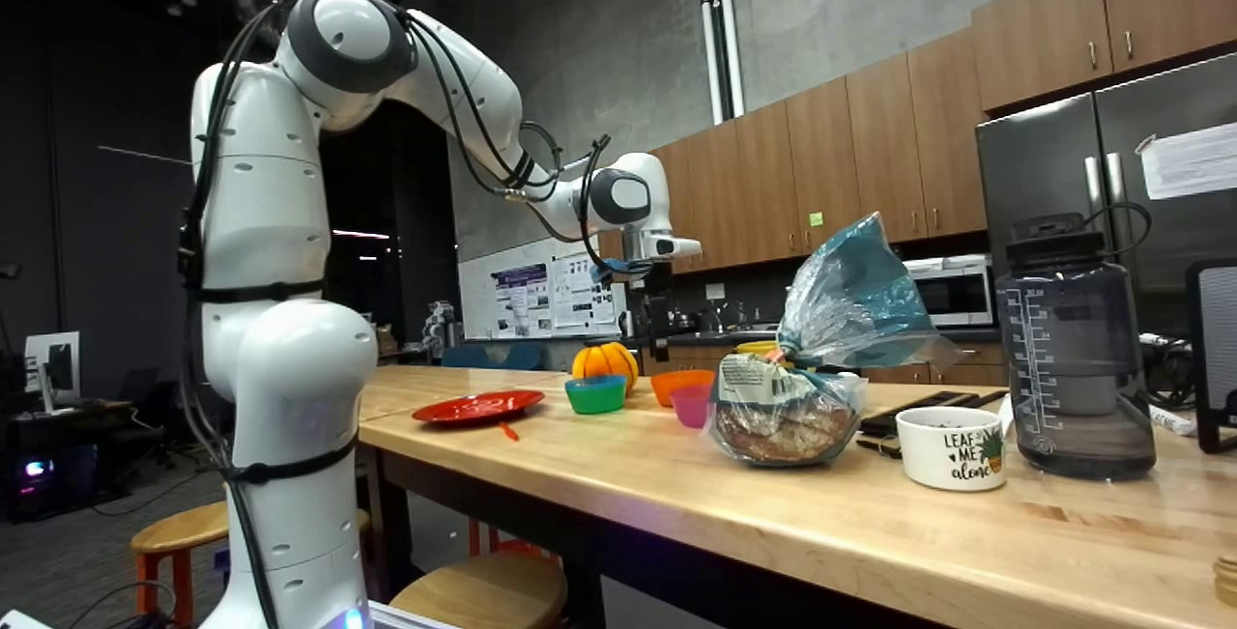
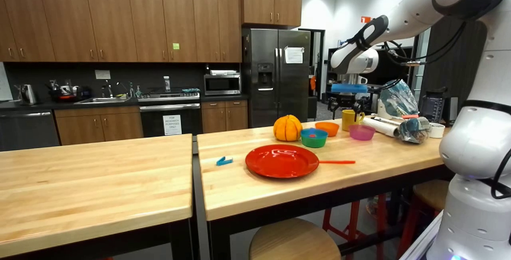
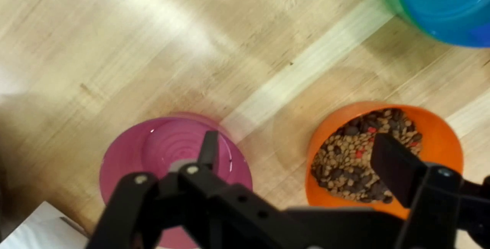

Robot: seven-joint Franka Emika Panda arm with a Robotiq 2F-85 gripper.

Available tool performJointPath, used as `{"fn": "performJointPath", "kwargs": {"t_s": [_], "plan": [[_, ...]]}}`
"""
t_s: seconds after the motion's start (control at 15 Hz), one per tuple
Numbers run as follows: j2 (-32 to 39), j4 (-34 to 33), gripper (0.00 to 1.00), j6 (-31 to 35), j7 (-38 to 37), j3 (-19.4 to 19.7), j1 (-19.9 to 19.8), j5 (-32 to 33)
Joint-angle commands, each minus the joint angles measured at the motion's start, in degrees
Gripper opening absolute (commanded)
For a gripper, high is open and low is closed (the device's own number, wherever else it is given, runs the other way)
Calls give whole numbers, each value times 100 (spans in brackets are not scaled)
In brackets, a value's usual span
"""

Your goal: Move the pink bowl backwards slightly

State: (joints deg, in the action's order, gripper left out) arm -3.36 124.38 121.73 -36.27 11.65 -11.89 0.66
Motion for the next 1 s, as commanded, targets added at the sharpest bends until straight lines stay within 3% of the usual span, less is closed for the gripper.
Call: {"fn": "performJointPath", "kwargs": {"t_s": [0.0,0.93], "plan": [[-636,536,100,107,642,-171,137,-177],[-1878,1471,100,-356,3676,-421,635,-623]]}}
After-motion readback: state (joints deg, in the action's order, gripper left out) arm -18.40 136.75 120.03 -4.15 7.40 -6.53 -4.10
